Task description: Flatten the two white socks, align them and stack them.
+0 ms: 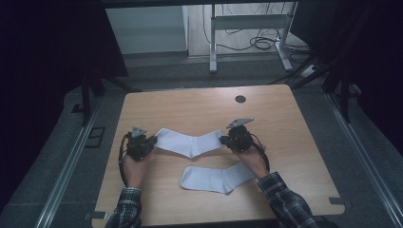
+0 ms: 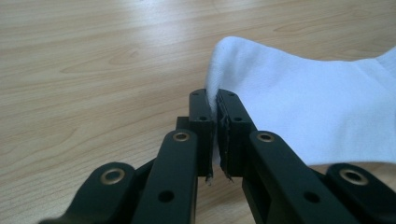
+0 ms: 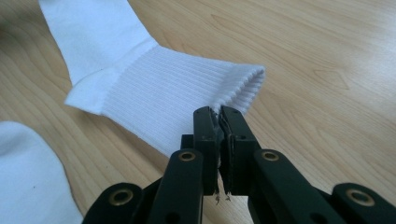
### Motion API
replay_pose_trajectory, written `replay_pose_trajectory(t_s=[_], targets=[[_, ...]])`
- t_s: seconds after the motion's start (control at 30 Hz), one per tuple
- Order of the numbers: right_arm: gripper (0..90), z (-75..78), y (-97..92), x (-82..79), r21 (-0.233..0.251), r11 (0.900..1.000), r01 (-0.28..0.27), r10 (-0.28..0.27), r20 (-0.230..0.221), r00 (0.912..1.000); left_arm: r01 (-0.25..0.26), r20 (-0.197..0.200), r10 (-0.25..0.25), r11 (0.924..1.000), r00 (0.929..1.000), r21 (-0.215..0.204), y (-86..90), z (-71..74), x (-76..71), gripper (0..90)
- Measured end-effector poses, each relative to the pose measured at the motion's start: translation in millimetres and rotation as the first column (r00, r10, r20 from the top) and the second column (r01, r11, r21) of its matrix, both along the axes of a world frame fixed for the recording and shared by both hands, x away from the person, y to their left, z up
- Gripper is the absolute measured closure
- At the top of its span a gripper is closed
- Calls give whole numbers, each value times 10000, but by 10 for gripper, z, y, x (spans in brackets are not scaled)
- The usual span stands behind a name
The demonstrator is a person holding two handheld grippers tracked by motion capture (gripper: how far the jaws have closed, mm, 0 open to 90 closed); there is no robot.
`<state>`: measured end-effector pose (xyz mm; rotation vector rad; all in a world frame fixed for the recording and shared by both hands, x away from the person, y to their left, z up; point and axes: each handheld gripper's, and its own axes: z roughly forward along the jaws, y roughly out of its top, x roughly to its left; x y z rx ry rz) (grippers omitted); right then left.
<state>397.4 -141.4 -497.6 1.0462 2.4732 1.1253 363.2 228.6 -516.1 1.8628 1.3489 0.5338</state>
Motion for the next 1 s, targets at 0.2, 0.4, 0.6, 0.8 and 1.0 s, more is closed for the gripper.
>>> replay_pose_trajectory(t_s=[0.2,0.4,0.6,0.8,1.0], targets=[[857,68,-88,-44,89,10000,-5,4,124,9999,167,157,-165,9998,9997,-80,-48,77,-72,851],[856,134,-190,-104,114,9999,31,-34,272,9996,377,267,-376,9993,9989,-25,-137,151,-150,851],[857,197,-321,-180,207,9998,41,-48,370,9993,631,457,-634,9980,9969,67,-249,214,-240,851],[857,262,-492,-282,327,9994,67,-82,472,9989,972,627,-981,9951,9932,180,-382,264,-339,852],[857,290,-665,-383,358,9993,113,-130,458,9989,1367,719,-1387,9901,9877,320,-532,292,-457,851]])
